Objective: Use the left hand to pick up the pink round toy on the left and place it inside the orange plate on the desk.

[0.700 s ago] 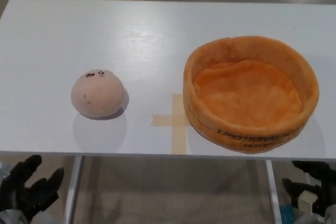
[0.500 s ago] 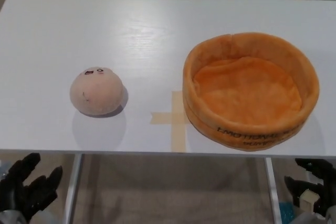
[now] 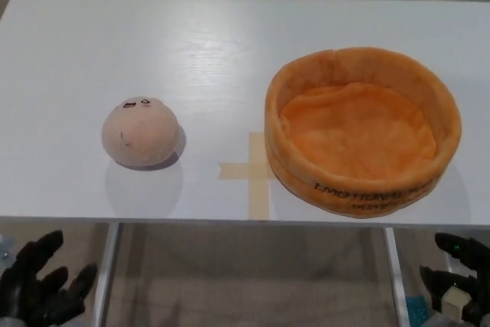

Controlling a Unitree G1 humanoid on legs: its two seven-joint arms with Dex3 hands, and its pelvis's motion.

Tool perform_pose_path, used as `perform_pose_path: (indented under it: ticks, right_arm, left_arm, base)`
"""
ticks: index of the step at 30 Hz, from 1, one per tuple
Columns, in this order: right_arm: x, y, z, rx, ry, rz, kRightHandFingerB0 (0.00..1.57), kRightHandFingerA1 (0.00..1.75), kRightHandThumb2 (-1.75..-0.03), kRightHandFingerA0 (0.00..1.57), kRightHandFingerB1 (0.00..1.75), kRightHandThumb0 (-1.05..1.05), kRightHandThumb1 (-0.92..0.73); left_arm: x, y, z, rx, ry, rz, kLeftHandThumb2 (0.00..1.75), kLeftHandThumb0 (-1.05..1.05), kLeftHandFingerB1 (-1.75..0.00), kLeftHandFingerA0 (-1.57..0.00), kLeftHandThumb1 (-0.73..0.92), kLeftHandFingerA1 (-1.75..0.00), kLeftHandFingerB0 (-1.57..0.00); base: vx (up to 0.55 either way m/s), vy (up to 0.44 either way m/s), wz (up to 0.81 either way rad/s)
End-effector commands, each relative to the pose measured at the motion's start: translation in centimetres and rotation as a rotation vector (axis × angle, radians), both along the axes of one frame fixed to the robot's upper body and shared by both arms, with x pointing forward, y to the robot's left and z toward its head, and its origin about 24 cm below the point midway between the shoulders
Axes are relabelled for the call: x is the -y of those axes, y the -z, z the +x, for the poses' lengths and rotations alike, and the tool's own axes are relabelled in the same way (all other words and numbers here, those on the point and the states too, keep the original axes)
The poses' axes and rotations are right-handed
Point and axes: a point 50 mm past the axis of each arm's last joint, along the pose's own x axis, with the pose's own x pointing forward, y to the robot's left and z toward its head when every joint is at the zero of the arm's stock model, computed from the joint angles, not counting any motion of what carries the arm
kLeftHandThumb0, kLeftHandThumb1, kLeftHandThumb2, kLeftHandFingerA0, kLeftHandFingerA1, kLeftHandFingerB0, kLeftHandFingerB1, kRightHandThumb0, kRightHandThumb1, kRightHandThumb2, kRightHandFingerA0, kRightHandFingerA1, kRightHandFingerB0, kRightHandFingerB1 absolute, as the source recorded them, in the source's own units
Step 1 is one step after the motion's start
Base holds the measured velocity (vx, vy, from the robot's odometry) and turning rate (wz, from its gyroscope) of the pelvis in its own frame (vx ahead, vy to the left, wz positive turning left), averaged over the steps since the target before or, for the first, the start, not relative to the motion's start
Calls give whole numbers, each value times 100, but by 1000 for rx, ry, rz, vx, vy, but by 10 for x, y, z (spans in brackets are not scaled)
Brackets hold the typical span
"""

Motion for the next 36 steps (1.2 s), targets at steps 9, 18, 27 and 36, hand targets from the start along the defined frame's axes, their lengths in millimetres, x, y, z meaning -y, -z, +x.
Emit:
perform_pose_path:
  ticks: [9,18,27,36]
  right_arm:
    - [9,15,-28,-43,24,0,48,44,-57,53,40,-28,-56]
    - [8,14,-26,-43,16,2,48,44,-57,52,40,-28,-56]
    - [8,11,-22,-32,7,-20,48,45,-57,54,40,-27,-56]
    - [6,10,-19,-26,3,-6,48,45,-57,52,40,-27,-56]
  left_arm:
    - [-8,4,-41,-97,414,89,61,-32,-32,-20,50,-40,-21]
    - [0,-26,-53,-6,701,101,62,-35,-32,-19,49,-39,-19]
    - [21,-72,-65,137,942,39,62,-39,-33,-22,47,-40,-21]
    - [42,-140,-72,350,1208,-17,91,-24,-51,-12,38,-53,-10]
  base:
    - [0,0,0]
    - [0,0,0]
    - [0,0,0]
    - [0,0,0]
